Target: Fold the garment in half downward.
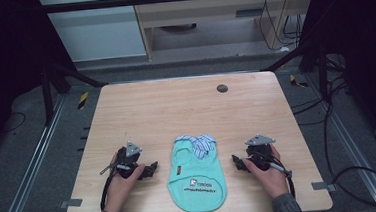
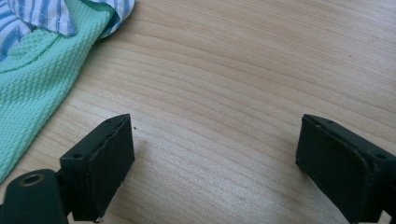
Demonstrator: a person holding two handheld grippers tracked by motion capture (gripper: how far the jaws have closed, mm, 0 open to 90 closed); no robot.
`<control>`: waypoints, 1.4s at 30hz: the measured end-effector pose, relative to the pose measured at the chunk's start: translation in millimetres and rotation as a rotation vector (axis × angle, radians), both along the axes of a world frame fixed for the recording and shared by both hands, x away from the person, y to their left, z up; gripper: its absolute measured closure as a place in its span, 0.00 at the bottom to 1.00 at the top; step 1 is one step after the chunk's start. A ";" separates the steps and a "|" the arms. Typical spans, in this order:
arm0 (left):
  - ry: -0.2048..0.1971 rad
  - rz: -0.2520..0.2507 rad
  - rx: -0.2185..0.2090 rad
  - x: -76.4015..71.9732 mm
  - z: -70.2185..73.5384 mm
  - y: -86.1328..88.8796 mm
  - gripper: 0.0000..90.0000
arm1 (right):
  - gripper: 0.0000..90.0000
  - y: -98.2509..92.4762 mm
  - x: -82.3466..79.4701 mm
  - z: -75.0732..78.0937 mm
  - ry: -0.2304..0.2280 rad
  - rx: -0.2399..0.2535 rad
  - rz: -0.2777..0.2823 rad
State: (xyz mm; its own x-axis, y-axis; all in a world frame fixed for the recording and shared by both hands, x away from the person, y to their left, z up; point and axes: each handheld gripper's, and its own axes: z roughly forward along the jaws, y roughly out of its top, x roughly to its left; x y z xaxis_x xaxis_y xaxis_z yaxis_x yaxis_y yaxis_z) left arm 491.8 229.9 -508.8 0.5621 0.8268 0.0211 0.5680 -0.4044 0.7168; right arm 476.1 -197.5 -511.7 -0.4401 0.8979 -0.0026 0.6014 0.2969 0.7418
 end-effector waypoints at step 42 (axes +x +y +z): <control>0.035 -0.164 0.005 74.8 56.9 -67.4 0.42 | 0.86 54.5 68.9 54.6 0.022 -0.023 0.224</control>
